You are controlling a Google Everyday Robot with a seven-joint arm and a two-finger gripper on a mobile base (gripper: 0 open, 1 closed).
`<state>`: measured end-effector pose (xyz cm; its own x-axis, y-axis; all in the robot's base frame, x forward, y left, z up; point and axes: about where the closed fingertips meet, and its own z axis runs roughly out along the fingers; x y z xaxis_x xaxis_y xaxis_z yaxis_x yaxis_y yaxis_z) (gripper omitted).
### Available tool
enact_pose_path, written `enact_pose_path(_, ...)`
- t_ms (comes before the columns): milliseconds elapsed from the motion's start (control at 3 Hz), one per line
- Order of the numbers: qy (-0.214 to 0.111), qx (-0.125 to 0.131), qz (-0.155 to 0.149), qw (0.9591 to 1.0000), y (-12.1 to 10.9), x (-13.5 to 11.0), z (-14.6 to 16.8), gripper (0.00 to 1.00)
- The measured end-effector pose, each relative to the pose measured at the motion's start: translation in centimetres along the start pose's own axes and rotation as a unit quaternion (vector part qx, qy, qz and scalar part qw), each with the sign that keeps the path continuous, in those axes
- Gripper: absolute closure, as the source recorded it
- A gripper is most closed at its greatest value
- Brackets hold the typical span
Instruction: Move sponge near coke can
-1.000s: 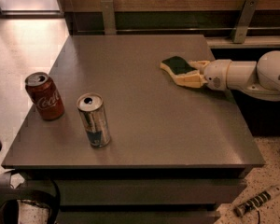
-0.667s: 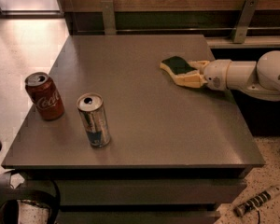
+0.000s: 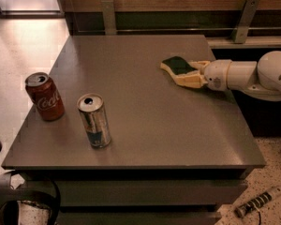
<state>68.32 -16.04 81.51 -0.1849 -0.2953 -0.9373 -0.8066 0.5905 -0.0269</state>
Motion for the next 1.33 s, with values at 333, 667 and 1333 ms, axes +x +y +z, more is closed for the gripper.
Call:
enact_pose_path(333,0.0,0.0,0.0,1.0,0.0,0.0,0.0,1.0)
enact_pose_path(667,0.0,0.0,0.0,1.0,0.0,0.0,0.0,1.0)
enact_pose_path(1333,0.024,0.006,-0.041,0.9989,-0.2,-4.0,-1.3,1.0)
